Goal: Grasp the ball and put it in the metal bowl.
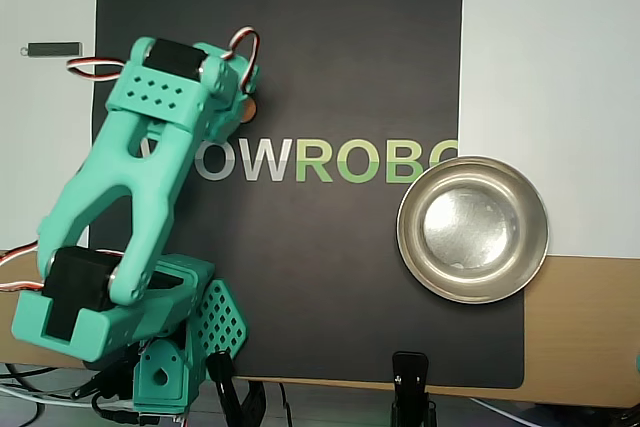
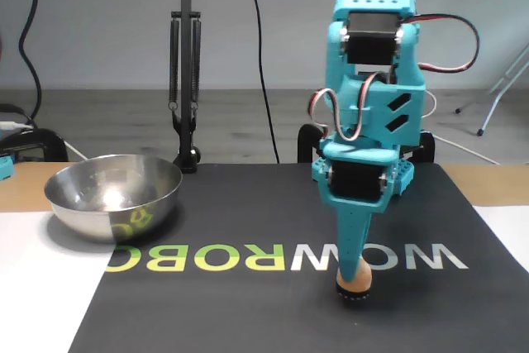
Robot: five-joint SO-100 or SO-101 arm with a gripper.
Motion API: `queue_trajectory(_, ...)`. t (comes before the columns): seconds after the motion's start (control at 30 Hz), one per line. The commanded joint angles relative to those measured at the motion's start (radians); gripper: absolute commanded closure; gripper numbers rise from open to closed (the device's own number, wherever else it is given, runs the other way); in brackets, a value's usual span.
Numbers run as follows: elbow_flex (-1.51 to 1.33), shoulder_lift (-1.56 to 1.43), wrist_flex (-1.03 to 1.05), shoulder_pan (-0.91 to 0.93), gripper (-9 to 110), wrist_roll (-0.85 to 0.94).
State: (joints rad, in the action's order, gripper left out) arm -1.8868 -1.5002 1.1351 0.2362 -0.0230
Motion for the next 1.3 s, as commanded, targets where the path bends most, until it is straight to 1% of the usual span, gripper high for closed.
queue_trajectory(0.0,0.021,0.015,0.0,-0.006,45,0.0)
queue_trajectory(0.97,0.031,0.038,-0.003,-0.005,45,0.0)
queue_trajectory(1.0,0.031,0.038,-0.003,-0.005,47,0.0)
queue_trajectory(1.13,0.032,0.038,-0.003,-0.005,60,0.0)
queue_trajectory(1.27,0.032,0.038,-0.003,-0.005,68,0.0)
